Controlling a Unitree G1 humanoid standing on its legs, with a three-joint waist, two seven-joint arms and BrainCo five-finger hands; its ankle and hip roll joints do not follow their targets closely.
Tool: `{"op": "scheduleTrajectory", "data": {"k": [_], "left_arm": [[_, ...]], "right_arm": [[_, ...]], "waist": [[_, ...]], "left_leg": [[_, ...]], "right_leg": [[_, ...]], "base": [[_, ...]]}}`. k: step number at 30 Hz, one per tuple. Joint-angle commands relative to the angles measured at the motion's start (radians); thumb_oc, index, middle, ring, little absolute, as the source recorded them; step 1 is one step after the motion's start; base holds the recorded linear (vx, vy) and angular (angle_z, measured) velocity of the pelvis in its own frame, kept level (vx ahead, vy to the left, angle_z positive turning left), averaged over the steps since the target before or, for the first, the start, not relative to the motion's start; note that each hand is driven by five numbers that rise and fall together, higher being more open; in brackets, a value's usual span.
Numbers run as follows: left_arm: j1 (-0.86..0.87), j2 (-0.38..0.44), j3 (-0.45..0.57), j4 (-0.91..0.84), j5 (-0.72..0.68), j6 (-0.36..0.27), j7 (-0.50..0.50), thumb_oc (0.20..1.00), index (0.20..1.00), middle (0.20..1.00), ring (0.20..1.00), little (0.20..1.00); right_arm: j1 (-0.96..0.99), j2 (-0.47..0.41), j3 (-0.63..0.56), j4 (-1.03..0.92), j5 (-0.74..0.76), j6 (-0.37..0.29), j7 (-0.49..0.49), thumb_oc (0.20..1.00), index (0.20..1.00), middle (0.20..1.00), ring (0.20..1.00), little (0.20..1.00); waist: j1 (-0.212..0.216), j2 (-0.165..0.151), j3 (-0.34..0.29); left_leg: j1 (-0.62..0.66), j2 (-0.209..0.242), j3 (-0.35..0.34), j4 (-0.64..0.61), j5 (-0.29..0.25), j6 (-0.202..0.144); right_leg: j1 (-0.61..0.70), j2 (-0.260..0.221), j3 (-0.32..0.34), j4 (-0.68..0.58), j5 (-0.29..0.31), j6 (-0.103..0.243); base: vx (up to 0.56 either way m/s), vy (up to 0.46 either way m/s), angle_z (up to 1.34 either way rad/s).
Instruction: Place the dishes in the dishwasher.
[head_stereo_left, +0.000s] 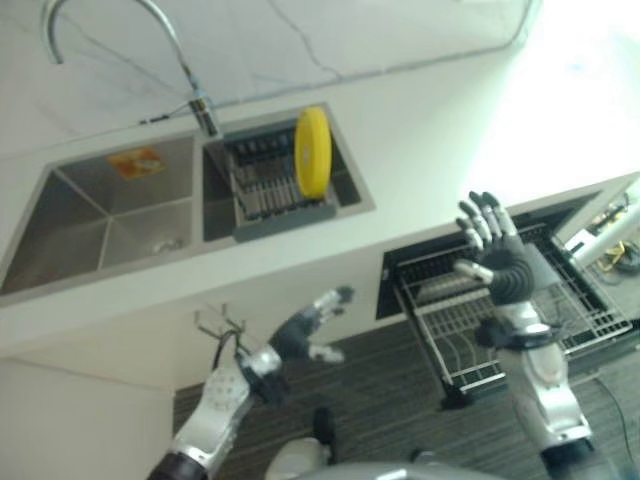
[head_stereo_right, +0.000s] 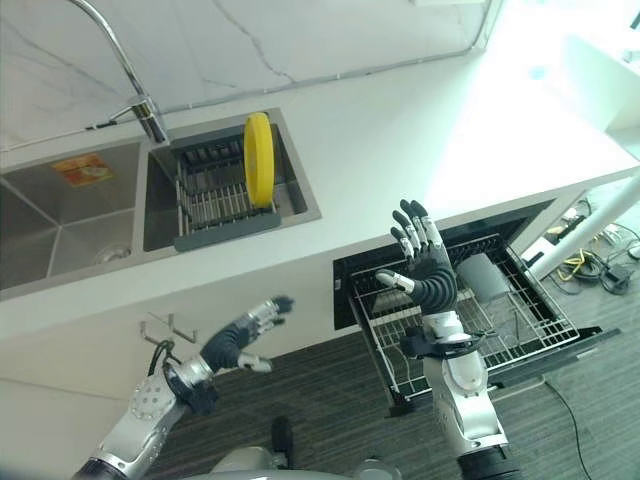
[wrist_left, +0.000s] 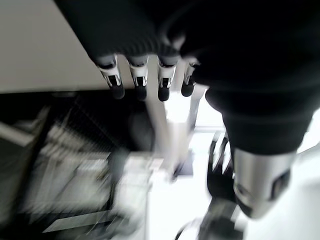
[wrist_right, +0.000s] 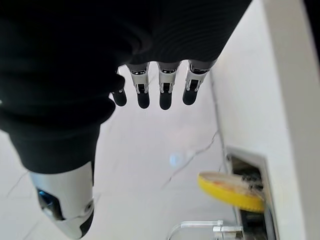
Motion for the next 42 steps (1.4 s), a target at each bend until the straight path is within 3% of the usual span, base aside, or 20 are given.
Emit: {"op": "scheduleTrajectory", "data": {"k": [1, 3, 4, 5, 6, 8, 10, 12, 14, 16, 18, 21, 24, 26, 33, 36, 39, 42], "left_arm": [[-0.065, -0.021, 0.009, 0.089, 0.076, 0.010, 0.065, 1.000, 1.000, 1.000, 1.000, 1.000], [-0.065, -0.041, -0.008, 0.180, 0.091, 0.077, 0.097, 1.000, 1.000, 1.000, 1.000, 1.000], [-0.055, -0.072, -0.011, 0.298, 0.108, 0.198, 0.136, 1.000, 1.000, 1.000, 1.000, 1.000], [-0.055, -0.090, -0.010, 0.344, 0.106, 0.240, 0.160, 1.000, 1.000, 1.000, 1.000, 1.000], [-0.049, -0.136, 0.016, 0.482, 0.118, 0.326, 0.208, 1.000, 1.000, 1.000, 1.000, 1.000], [-0.040, -0.183, 0.058, 0.624, 0.111, 0.400, 0.252, 1.000, 1.000, 1.000, 1.000, 1.000], [-0.039, -0.246, 0.179, 0.832, -0.018, 0.605, 0.365, 1.000, 1.000, 1.000, 1.000, 1.000], [-0.039, -0.270, 0.268, 0.921, -0.091, 0.709, 0.411, 1.000, 1.000, 1.000, 1.000, 1.000], [-0.032, -0.278, 0.324, 0.990, -0.097, 0.715, 0.436, 1.000, 1.000, 1.000, 1.000, 1.000], [-0.014, -0.283, 0.341, 1.016, -0.097, 0.715, 0.443, 1.000, 1.000, 1.000, 1.000, 1.000], [0.015, -0.293, 0.357, 1.025, -0.128, 0.723, 0.424, 1.000, 1.000, 1.000, 1.000, 1.000], [0.030, -0.300, 0.379, 1.052, -0.148, 0.723, 0.421, 1.000, 1.000, 1.000, 1.000, 1.000], [0.038, -0.311, 0.412, 1.066, -0.229, 0.748, 0.436, 1.000, 1.000, 1.000, 1.000, 1.000], [0.074, -0.314, 0.426, 1.054, -0.317, 0.731, 0.420, 1.000, 1.000, 1.000, 1.000, 1.000], [0.119, -0.331, 0.441, 1.061, -0.327, 0.682, 0.373, 1.000, 1.000, 1.000, 1.000, 1.000], [0.133, -0.334, 0.446, 1.067, -0.283, 0.666, 0.376, 1.000, 1.000, 1.000, 1.000, 1.000], [0.128, -0.330, 0.447, 1.066, -0.294, 0.672, 0.382, 1.000, 1.000, 1.000, 1.000, 1.000], [0.119, -0.323, 0.447, 1.062, -0.299, 0.689, 0.386, 1.000, 1.000, 1.000, 1.000, 1.000]], "right_arm": [[-0.058, -0.028, 0.008, -0.030, 0.043, -0.084, 0.010, 1.000, 1.000, 1.000, 1.000, 1.000], [-0.059, -0.034, 0.007, -0.027, 0.051, -0.082, 0.010, 1.000, 1.000, 1.000, 1.000, 1.000], [-0.062, -0.036, 0.000, -0.029, 0.060, -0.069, 0.014, 1.000, 1.000, 1.000, 1.000, 1.000], [-0.064, -0.039, -0.003, -0.031, 0.065, -0.061, 0.015, 1.000, 1.000, 1.000, 1.000, 1.000], [-0.077, -0.042, -0.005, -0.035, 0.081, -0.036, 0.016, 1.000, 1.000, 1.000, 1.000, 1.000], [-0.095, -0.042, -0.005, -0.042, 0.078, -0.007, -0.005, 1.000, 1.000, 1.000, 1.000, 1.000], [-0.136, -0.043, -0.003, -0.076, 0.057, 0.072, -0.049, 1.000, 1.000, 1.000, 1.000, 1.000], [-0.159, -0.042, 0.009, -0.092, 0.051, 0.129, -0.080, 1.000, 1.000, 1.000, 1.000, 1.000], [-0.186, -0.046, 0.029, -0.090, 0.019, 0.151, -0.103, 1.000, 1.000, 1.000, 1.000, 1.000], [-0.199, -0.052, 0.039, -0.091, -0.001, 0.152, -0.117, 1.000, 1.000, 1.000, 1.000, 1.000], [-0.250, -0.070, 0.053, -0.091, 0.004, 0.160, -0.121, 1.000, 1.000, 1.000, 1.000, 1.000], [-0.249, -0.082, 0.027, -0.118, 0.013, 0.180, -0.115, 1.000, 1.000, 1.000, 1.000, 1.000], [-0.179, -0.058, 0.010, -0.190, 0.003, 0.192, -0.113, 1.000, 1.000, 1.000, 1.000, 1.000], [-0.202, -0.034, 0.042, -0.166, 0.028, 0.196, -0.053, 1.000, 1.000, 1.000, 1.000, 1.000], [-0.236, -0.034, 0.067, -0.117, 0.001, 0.215, -0.068, 1.000, 1.000, 1.000, 1.000, 1.000], [-0.227, -0.038, 0.063, -0.113, 0.015, 0.190, -0.051, 1.000, 1.000, 1.000, 1.000, 1.000], [-0.255, -0.041, 0.064, -0.123, 0.021, 0.186, -0.060, 1.000, 1.000, 1.000, 1.000, 1.000], [-0.308, -0.033, 0.075, -0.112, 0.037, 0.226, -0.071, 1.000, 1.000, 1.000, 1.000, 1.000]], "waist": [[-0.009, 0.027, -0.014], [-0.013, 0.026, -0.017], [-0.016, 0.025, -0.019], [-0.017, 0.025, -0.019], [-0.015, 0.020, -0.018], [-0.006, 0.018, -0.022], [0.014, 0.012, -0.021], [0.022, 0.001, -0.018], [0.028, -0.025, 0.002], [0.051, -0.032, 0.024], [0.079, -0.012, 0.049], [0.075, 0.008, 0.046], [0.067, 0.013, 0.026], [0.110, 0.014, 0.021], [0.140, 0.011, 0.031], [0.146, 0.006, 0.023], [0.153, 0.002, 0.015], [0.168, 0.002, 0.006]], "left_leg": [[0.057, 0.034, -0.029, 0.017, -0.150, 0.003], [0.057, 0.034, -0.027, 0.012, -0.149, 0.002], [0.058, 0.034, -0.024, 0.010, -0.149, 0.001], [0.058, 0.033, -0.023, 0.010, -0.150, 0.000], [0.063, 0.031, -0.020, 0.014, -0.155, 0.000], [0.058, 0.031, -0.024, 0.015, -0.155, 0.003], [0.048, 0.031, -0.036, 0.028, -0.158, 0.004], [0.035, 0.032, -0.035, 0.081, -0.174, 0.002], [-0.012, 0.026, -0.036, 0.249, -0.229, -0.004], [-0.104, 0.031, -0.118, 0.375, -0.172, -0.040], [-0.136, 0.066, -0.183, 0.284, -0.109, -0.069], [-0.105, 0.095, -0.141, 0.196, -0.129, -0.061], [-0.055, 0.058, -0.121, 0.160, -0.165, -0.019], [-0.017, 0.056, -0.053, 0.144, -0.178, -0.008], [-0.039, 0.092, -0.021, 0.135, -0.153, -0.033], [-0.035, 0.093, -0.015, 0.128, -0.152, -0.037], [-0.025, 0.089, -0.020, 0.129, -0.162, -0.035], [-0.012, 0.084, -0.028, 0.130, -0.170, -0.034]], "right_leg": [[-0.070, 0.040, -0.035, 0.098, -0.028, -0.016], [-0.069, 0.041, -0.035, 0.095, -0.028, -0.014], [-0.067, 0.040, -0.036, 0.088, -0.025, -0.013], [-0.066, 0.039, -0.037, 0.085, -0.024, -0.012], [-0.061, 0.034, -0.039, 0.080, -0.023, -0.010], [-0.064, 0.035, -0.040, 0.073, -0.018, -0.012], [-0.061, 0.048, -0.042, 0.088, -0.039, -0.026], [-0.060, 0.058, -0.042, 0.093, -0.047, -0.041], [-0.047, 0.053, -0.039, 0.080, -0.038, -0.065], [-0.029, 0.063, -0.012, 0.049, -0.018, -0.080], [-0.027, 0.069, 0.008, 0.044, -0.022, -0.070], [-0.031, 0.019, -0.027, 0.065, -0.032, -0.047], [-0.056, -0.040, -0.037, 0.119, -0.031, -0.014], [-0.070, -0.068, -0.143, 0.136, 0.003, 0.001], [-0.047, -0.054, -0.188, 0.055, 0.005, -0.002], [-0.032, -0.055, -0.205, 0.033, 0.013, 0.002], [-0.030, -0.063, -0.212, 0.021, 0.024, 0.006], [-0.021, -0.070, -0.221, 0.013, 0.030, 0.010]], "base": [[0.05, -0.001, -0.08], [0.05, 0.000, -0.07], [0.05, -0.002, -0.05], [0.07, -0.016, -0.03], [0.05, -0.030, -0.01], [0.04, -0.058, 0.05], [0.03, -0.137, 0.06], [0.00, -0.154, 0.02], [0.04, -0.091, 0.20], [0.10, 0.061, 0.23], [0.15, 0.300, 0.03], [0.17, 0.320, -0.62], [0.28, 0.295, -0.36], [0.12, 0.104, -0.55], [-0.03, -0.054, -0.39], [0.03, -0.014, 0.04], [0.05, -0.011, 0.00], [0.09, -0.011, 0.00]]}}
